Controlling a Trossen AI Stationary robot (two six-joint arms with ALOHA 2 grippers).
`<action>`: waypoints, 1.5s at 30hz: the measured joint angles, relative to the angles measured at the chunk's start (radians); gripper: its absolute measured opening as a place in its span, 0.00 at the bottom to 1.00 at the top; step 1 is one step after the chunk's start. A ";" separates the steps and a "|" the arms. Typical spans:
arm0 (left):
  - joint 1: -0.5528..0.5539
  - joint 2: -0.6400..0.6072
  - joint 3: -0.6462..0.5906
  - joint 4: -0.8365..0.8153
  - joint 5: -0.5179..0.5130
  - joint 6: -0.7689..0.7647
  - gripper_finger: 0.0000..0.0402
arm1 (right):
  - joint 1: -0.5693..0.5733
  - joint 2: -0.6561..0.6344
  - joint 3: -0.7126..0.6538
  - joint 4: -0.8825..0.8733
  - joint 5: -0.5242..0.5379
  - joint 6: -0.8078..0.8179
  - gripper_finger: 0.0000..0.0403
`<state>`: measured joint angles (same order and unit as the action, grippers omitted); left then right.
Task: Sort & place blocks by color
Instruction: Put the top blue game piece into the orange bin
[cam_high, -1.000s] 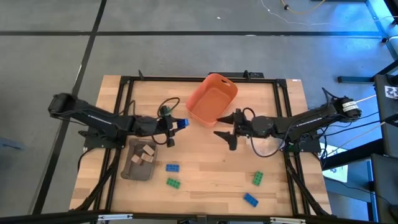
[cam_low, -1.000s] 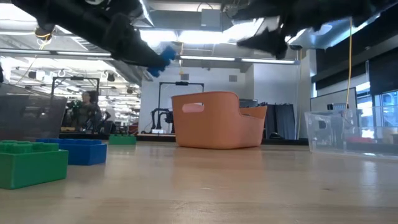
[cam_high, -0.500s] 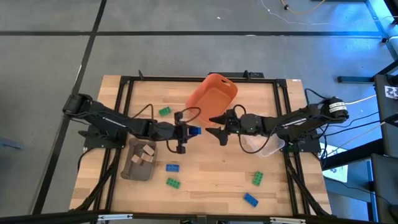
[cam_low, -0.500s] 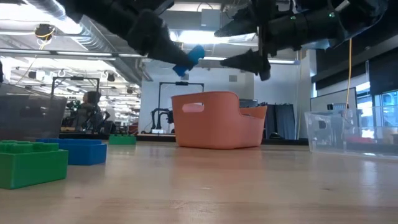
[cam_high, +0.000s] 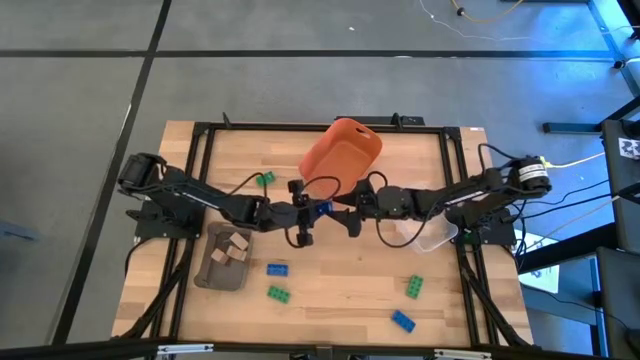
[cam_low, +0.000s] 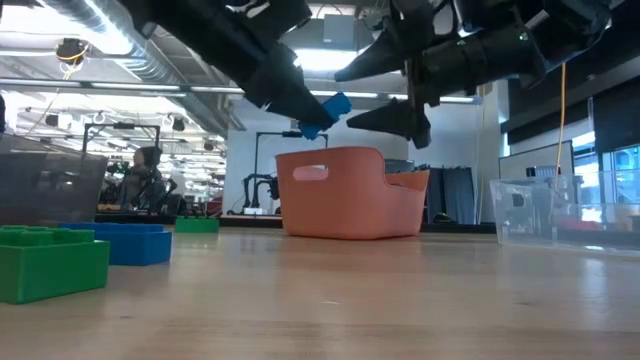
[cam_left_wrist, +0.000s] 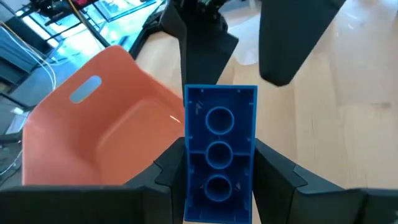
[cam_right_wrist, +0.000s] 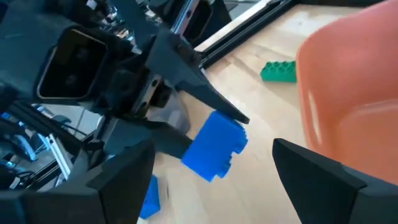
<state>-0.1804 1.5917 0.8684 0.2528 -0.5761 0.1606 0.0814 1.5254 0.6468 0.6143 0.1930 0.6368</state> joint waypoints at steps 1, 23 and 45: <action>0.000 0.001 0.000 0.000 0.001 0.001 0.31 | 0.000 0.006 0.001 0.000 0.009 0.009 0.81; 0.000 0.000 0.000 0.006 0.018 0.006 0.31 | 0.001 0.041 0.003 0.064 0.045 0.041 0.42; 0.002 0.000 -0.001 0.014 -0.010 -0.004 0.48 | 0.000 0.041 0.002 0.039 0.040 0.021 0.31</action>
<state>-0.1781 1.5915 0.8677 0.2665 -0.5865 0.1566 0.0818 1.5665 0.6487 0.6537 0.2333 0.6575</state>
